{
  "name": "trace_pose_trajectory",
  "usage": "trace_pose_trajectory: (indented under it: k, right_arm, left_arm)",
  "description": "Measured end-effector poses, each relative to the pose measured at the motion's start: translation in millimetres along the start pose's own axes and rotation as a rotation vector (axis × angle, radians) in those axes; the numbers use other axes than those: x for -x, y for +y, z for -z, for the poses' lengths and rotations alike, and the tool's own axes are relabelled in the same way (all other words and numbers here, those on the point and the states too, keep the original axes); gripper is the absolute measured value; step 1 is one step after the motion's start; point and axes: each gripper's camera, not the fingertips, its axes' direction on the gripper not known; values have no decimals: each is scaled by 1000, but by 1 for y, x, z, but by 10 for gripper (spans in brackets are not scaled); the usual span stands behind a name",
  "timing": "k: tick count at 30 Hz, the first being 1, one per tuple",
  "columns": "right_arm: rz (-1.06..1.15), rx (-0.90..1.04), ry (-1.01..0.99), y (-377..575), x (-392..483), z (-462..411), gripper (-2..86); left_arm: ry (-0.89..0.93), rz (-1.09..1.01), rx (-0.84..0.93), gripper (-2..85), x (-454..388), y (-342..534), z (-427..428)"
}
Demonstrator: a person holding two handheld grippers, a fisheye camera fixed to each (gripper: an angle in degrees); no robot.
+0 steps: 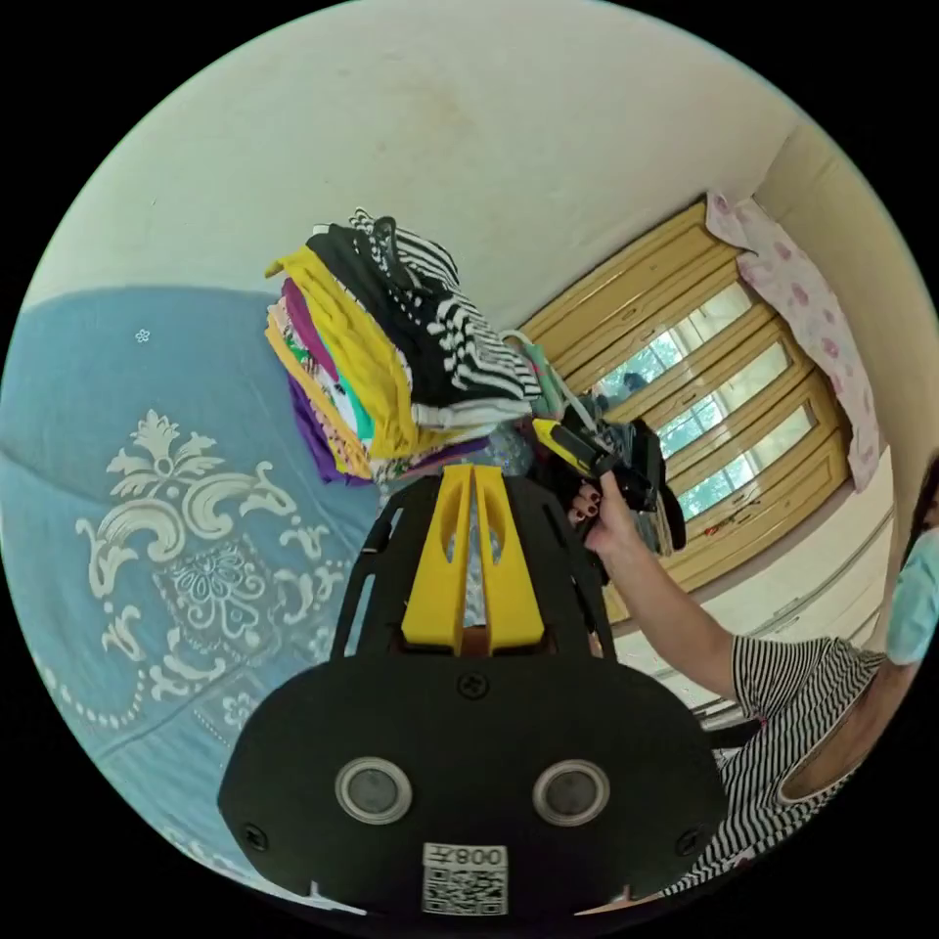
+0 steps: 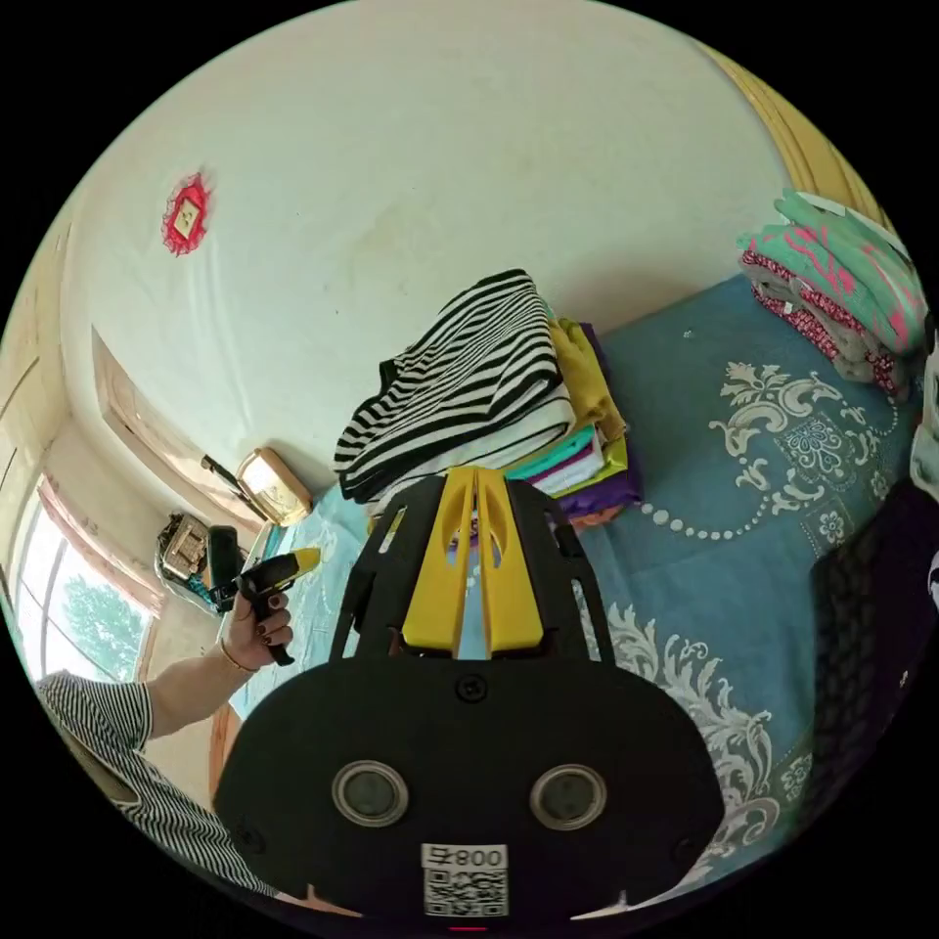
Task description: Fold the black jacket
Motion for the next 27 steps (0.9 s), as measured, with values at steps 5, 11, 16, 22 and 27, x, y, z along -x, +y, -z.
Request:
trace_pose_trajectory:
  k: [5, 11, 16, 22, 27]
  right_arm:
    - [-21, 187, -79, 115, 36, 20, 0]
    - [-40, 279, -173, 226, 121, 81, 0]
    - [70, 259, -154, 263, 227, 160, 1]
    - [327, 86, 40, 302, 381, 304, 0]
    - [520, -138, 320, 373, 496, 429, 0]
  left_arm:
    - [4, 112, 173, 5, -9, 118, 31]
    - [75, 247, 141, 16, -76, 245, 94]
    - [-33, 61, 127, 10, -194, 299, 143]
    - [-288, -236, 13, 3, -340, 346, 195]
    - [-464, -402, -135, 3, -435, 396, 232]
